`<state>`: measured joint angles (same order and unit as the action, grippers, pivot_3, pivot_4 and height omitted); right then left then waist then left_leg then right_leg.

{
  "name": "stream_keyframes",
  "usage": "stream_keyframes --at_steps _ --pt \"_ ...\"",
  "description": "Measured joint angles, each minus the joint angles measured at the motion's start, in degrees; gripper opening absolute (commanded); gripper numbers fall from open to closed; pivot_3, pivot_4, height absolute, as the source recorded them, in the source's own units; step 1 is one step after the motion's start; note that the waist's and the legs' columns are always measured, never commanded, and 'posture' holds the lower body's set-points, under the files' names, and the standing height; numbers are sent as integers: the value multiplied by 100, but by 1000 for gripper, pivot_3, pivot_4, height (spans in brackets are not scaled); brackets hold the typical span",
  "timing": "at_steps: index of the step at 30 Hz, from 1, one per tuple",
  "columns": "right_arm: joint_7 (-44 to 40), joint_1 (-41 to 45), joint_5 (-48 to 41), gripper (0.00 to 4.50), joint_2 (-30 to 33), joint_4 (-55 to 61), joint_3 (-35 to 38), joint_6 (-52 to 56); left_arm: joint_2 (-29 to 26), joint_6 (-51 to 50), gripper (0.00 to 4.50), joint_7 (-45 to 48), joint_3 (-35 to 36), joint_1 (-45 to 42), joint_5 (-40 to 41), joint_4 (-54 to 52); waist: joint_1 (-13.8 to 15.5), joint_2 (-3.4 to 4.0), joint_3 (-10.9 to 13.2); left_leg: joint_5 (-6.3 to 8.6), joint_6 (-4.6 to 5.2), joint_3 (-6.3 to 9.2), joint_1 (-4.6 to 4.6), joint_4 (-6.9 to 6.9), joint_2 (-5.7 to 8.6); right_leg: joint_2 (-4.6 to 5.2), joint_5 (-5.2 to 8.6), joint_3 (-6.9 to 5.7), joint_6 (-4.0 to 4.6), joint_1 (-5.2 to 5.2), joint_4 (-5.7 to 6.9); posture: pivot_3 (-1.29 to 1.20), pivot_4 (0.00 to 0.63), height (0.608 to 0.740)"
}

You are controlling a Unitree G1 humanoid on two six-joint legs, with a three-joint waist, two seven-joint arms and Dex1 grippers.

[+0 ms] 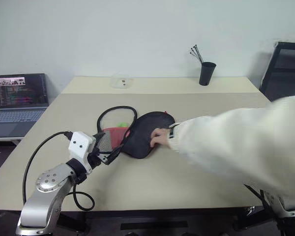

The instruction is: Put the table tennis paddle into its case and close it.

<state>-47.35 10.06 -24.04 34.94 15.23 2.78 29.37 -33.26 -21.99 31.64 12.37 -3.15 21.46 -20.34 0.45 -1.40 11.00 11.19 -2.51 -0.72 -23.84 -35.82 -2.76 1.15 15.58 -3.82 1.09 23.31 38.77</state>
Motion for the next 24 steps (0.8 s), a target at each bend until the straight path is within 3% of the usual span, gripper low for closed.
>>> stream_keyframes --at_steps 15,24 --pt "296 -86 -428 2586 251 754 374 694 162 539 4500 396 -254 -611 -147 929 16 -6 -1 1 1 -3 -3 -6 2 -2 -2 0 -3 0 -3 0 150 740" --pt "387 140 -422 2586 -140 690 73 592 -41 753 4500 452 54 -597 -180 1214 -13 -9 1 0 1 3 1 -6 -2 -4 -2 -3 -2 0 6 0 150 740"
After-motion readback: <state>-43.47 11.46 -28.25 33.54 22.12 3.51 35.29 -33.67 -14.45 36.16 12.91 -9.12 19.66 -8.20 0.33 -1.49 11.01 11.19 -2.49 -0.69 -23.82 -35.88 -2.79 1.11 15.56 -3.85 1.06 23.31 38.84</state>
